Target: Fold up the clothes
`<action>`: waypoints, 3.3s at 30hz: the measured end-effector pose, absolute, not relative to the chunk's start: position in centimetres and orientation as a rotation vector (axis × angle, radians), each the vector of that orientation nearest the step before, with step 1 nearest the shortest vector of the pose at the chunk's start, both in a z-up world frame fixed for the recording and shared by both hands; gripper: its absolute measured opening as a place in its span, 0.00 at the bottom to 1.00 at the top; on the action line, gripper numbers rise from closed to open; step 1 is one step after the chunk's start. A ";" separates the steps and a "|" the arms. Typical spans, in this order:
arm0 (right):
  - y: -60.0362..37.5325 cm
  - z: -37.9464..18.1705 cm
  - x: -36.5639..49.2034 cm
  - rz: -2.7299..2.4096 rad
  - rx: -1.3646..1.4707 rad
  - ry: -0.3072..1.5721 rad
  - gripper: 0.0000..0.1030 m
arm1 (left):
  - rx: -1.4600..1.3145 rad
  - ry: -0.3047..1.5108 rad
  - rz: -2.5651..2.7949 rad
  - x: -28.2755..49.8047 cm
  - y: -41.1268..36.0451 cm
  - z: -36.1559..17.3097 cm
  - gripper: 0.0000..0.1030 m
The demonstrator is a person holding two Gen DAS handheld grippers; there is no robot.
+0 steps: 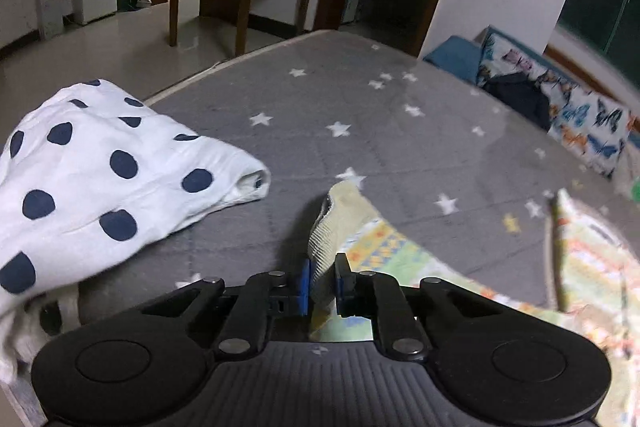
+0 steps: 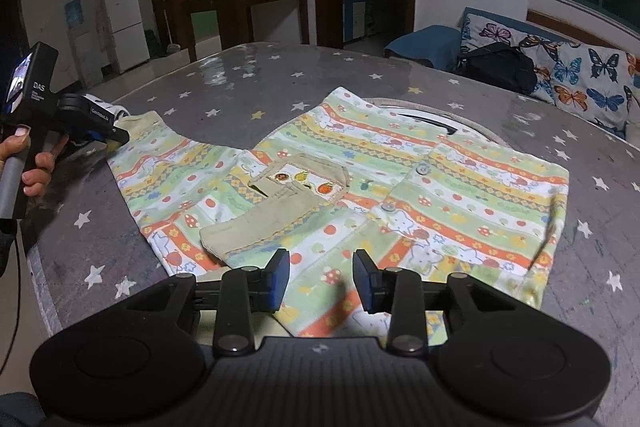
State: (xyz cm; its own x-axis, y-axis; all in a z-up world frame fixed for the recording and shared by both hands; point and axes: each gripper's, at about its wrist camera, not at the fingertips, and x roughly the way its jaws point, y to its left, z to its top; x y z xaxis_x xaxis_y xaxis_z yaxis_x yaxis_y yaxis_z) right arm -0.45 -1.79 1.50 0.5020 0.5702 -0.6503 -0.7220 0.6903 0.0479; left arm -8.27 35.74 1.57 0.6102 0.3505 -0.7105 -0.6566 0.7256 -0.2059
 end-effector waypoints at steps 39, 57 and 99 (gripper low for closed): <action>-13.8 0.7 3.4 0.659 0.269 0.809 0.34 | -0.232 0.801 -0.239 -3.4 7.5 2.7 0.51; -6.4 -1.3 2.2 0.634 -0.010 0.800 0.13 | -0.183 0.741 -0.162 -9.8 13.2 3.4 0.68; -8.2 1.3 2.3 0.594 -0.156 0.682 0.31 | -0.156 0.820 -0.003 -0.8 18.0 0.9 0.14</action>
